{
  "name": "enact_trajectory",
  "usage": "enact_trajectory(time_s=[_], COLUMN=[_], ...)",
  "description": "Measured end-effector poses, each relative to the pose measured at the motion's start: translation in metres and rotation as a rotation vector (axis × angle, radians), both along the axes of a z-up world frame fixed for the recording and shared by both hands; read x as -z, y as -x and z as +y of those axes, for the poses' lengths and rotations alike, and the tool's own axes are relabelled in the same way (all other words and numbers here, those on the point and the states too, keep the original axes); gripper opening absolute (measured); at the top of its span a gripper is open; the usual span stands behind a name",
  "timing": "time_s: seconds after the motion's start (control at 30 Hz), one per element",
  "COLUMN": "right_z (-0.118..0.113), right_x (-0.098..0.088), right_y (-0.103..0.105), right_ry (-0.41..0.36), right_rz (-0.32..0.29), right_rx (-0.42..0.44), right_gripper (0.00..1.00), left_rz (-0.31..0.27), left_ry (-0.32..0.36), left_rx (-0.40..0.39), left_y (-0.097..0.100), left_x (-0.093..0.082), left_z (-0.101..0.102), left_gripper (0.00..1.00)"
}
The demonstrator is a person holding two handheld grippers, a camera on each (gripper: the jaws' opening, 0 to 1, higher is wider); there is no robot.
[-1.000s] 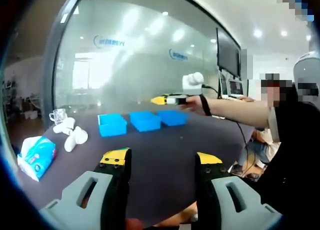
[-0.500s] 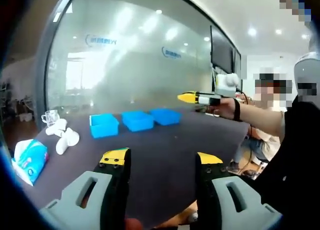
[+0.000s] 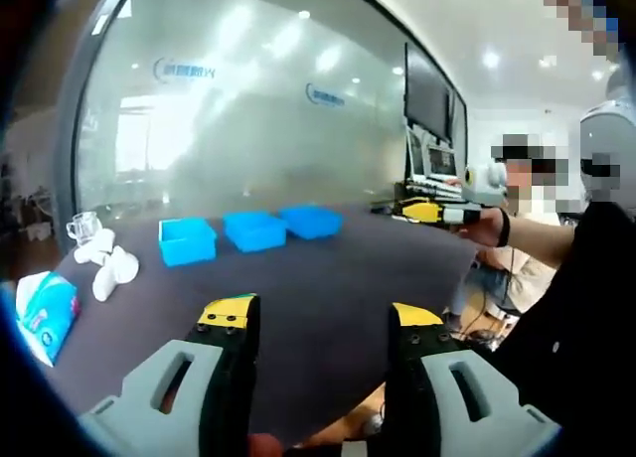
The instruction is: Sort the screws, nuts, and washers into the corresponding bins
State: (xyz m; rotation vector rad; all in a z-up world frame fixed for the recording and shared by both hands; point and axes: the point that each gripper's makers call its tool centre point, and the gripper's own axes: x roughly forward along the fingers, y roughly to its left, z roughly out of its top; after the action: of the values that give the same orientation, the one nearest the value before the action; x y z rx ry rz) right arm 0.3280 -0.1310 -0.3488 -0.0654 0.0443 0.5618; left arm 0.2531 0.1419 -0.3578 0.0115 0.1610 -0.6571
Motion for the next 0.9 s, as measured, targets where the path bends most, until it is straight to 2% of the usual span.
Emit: enact_trajectory(time_s=[0.13, 0.37, 0.47, 0.67, 0.8, 0.9], right_z=[-0.008, -0.008, -0.005, 0.001, 0.006, 0.009], right_x=[0.009, 0.015, 0.024, 0.022, 0.018, 0.023], right_y=[0.008, 0.013, 0.011, -0.001, -0.015, -0.023], right_ry=[0.003, 0.028, 0.052, 0.100, 0.103, 0.145], right_rz=[0.016, 0.038, 0.106, 0.138, 0.192, 0.252], right_rx=[0.008, -0.012, -0.043, -0.087, -0.125, -0.167], right_gripper=[0.33, 0.33, 0.32, 0.32, 0.31, 0.31], left_rz=[0.013, 0.031, 0.030, 0.025, 0.028, 0.029], left_ry=[0.011, -0.001, 0.002, 0.009, 0.007, 0.010], left_rx=[0.013, 0.039, 0.035, 0.019, 0.013, 0.006], left_y=[0.001, 0.003, 0.001, -0.001, -0.001, -0.002], left_x=[0.002, 0.006, 0.005, 0.003, 0.005, 0.005], left_z=[-0.002, -0.007, -0.006, -0.001, 0.001, 0.003], left_gripper=[0.48, 0.48, 0.48, 0.48, 0.48, 0.48])
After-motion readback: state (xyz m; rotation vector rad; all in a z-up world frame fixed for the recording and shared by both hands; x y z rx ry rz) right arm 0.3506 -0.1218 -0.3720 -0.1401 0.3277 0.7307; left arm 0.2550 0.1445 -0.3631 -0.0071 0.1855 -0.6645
